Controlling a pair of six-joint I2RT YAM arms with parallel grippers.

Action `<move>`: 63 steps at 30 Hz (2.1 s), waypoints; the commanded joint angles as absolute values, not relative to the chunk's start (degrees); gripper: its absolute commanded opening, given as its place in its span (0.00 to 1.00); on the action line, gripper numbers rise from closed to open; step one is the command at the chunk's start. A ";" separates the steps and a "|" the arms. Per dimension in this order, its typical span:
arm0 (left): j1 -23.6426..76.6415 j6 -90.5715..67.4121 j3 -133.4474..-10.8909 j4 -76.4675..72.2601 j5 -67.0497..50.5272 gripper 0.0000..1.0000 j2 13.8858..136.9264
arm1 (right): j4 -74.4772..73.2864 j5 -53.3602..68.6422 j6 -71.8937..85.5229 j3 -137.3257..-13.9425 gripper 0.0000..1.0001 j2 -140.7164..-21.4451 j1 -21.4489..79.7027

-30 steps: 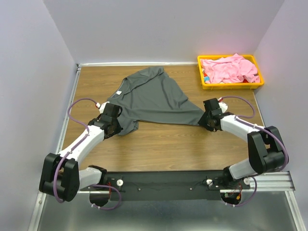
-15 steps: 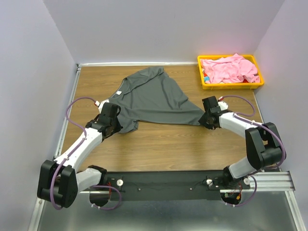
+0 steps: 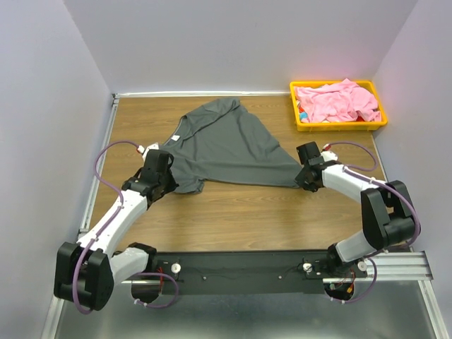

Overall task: Fold and stack the t-shirts
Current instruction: Flatten the tshirt out

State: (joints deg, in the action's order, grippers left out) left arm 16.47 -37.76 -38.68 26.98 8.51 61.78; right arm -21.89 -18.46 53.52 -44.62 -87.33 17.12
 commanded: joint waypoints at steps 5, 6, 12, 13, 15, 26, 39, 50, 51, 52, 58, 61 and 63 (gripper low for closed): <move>11.43 -34.37 -49.46 26.81 11.77 0.00 62.92 | -29.62 -23.90 44.84 -55.09 0.01 -84.11 16.61; 10.82 -34.10 -51.66 26.89 12.65 0.00 63.80 | -29.88 -24.34 43.26 -57.11 0.01 -84.29 16.70; 4.75 -30.23 -77.08 29.71 19.24 0.00 73.30 | -32.34 -25.49 32.79 -81.44 0.01 -89.29 15.29; 2.92 -29.63 -84.22 29.62 19.42 0.00 75.56 | -32.34 -25.92 31.65 -84.52 0.01 -89.99 15.03; 0.97 -27.69 -92.16 30.32 20.56 0.00 77.95 | -32.43 -25.84 28.58 -94.45 0.01 -92.19 14.42; -3.16 -13.37 -117.51 18.73 19.52 0.00 73.23 | -31.82 -20.05 12.84 -110.75 0.01 -83.87 14.41; 4.04 2.19 -111.54 17.58 21.63 0.00 55.12 | -31.20 -7.65 4.83 -96.16 0.01 -58.99 14.33; 5.80 -1.39 -85.55 12.84 10.91 0.00 58.35 | -31.73 -8.26 9.66 -82.54 0.01 -65.55 14.33; 5.89 -2.10 -82.39 11.70 9.42 0.00 59.32 | -31.64 -8.44 10.54 -80.96 0.01 -66.96 14.41; 5.89 -3.07 -76.87 9.95 9.06 0.00 62.11 | -30.86 -8.61 10.89 -79.47 0.01 -68.80 14.41; 5.89 -10.28 -65.30 0.88 8.53 0.00 81.36 | -17.51 -9.66 13.80 -68.39 0.01 -83.21 14.33; 5.80 -11.60 -67.75 0.97 6.34 0.00 92.76 | -12.85 -12.21 13.45 -67.94 0.01 -91.82 13.80; 5.89 -12.13 -70.57 1.14 4.23 0.00 97.10 | -12.13 -13.36 13.19 -68.99 0.01 -95.35 13.01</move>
